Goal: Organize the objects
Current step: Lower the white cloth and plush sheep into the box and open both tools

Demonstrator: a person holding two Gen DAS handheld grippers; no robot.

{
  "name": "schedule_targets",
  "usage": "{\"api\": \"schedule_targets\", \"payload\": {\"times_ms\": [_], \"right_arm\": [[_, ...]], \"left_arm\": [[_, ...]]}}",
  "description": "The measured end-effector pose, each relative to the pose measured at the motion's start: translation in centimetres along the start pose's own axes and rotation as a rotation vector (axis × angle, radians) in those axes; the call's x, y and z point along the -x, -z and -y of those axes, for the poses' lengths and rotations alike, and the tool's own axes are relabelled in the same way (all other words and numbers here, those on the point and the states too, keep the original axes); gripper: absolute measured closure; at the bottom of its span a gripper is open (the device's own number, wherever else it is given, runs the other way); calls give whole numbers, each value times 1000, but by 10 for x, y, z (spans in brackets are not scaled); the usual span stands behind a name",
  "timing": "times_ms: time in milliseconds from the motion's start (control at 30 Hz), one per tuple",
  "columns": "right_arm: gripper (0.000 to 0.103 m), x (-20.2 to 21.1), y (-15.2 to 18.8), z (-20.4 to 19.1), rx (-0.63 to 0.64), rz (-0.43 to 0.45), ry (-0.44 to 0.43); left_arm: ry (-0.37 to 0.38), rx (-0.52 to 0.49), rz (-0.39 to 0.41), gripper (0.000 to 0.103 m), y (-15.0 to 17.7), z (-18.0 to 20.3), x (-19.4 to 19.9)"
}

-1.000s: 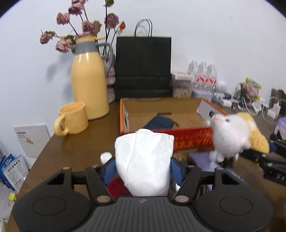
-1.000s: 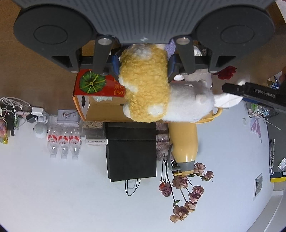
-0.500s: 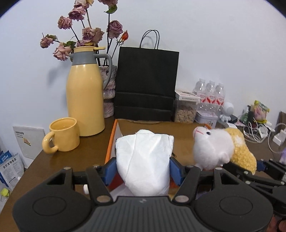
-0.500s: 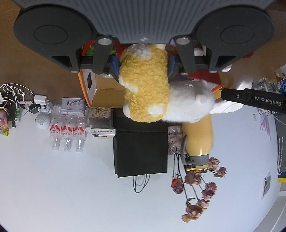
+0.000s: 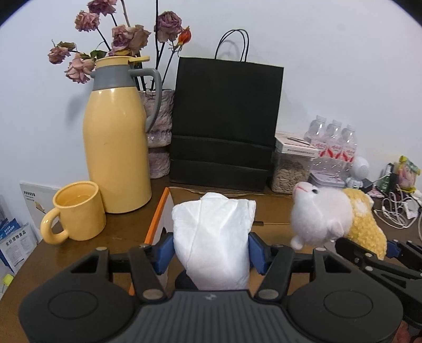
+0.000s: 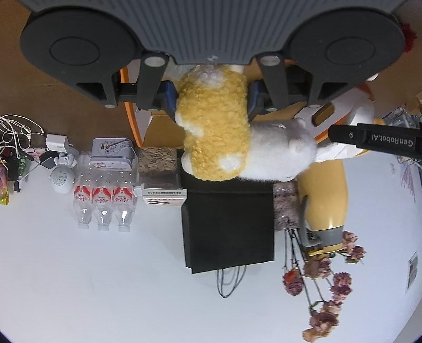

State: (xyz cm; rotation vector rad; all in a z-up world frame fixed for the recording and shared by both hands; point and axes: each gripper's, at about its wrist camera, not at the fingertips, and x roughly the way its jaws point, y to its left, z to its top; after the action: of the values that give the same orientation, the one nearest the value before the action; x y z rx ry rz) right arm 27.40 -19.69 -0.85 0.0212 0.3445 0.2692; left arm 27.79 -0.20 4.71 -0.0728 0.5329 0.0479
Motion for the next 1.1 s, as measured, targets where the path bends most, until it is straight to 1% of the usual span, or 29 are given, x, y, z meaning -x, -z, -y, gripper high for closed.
{"api": "schedule_targets", "payload": {"times_ms": [100,300,467,700,767,800,833,867,900,933,967,1033,1100], "right_arm": [[52,-17,-3,6,-12,-14,10],[52,-47,-8,17,-14,-46,28],[52,-70,-12,25,-8,-73,46],[53,-92,-7,28,2,-130,50],[52,-94,-6,29,1,-142,52],[51,-95,-5,30,1,-147,50],[46,-95,-4,30,3,-157,48],[38,-96,-3,29,7,-173,42],[27,-96,-2,28,6,-181,37],[11,-95,-1,28,6,-180,40],[0,-93,-2,26,12,-170,47],[0,-87,-4,23,28,-147,57],[0,-85,-5,22,23,-144,49]], "left_arm": [[-18,3,-6,45,-5,0,-16],[-43,39,-36,46,-15,-6,-49],[-67,36,-65,46,-20,-8,-72],[-89,20,-112,46,-20,-10,-94],[-88,11,-116,45,-20,-9,-96],[-84,1,-118,39,-19,-7,-96],[-74,-18,-118,28,-19,-4,-96],[-69,-34,-117,22,-18,-1,-96],[-73,-46,-117,9,-17,1,-96],[-78,-54,-119,0,-16,4,-95],[-79,-60,-119,0,-16,6,-95],[-72,-62,-128,0,-15,7,-96],[-73,-57,-133,0,-14,6,-96]]}}
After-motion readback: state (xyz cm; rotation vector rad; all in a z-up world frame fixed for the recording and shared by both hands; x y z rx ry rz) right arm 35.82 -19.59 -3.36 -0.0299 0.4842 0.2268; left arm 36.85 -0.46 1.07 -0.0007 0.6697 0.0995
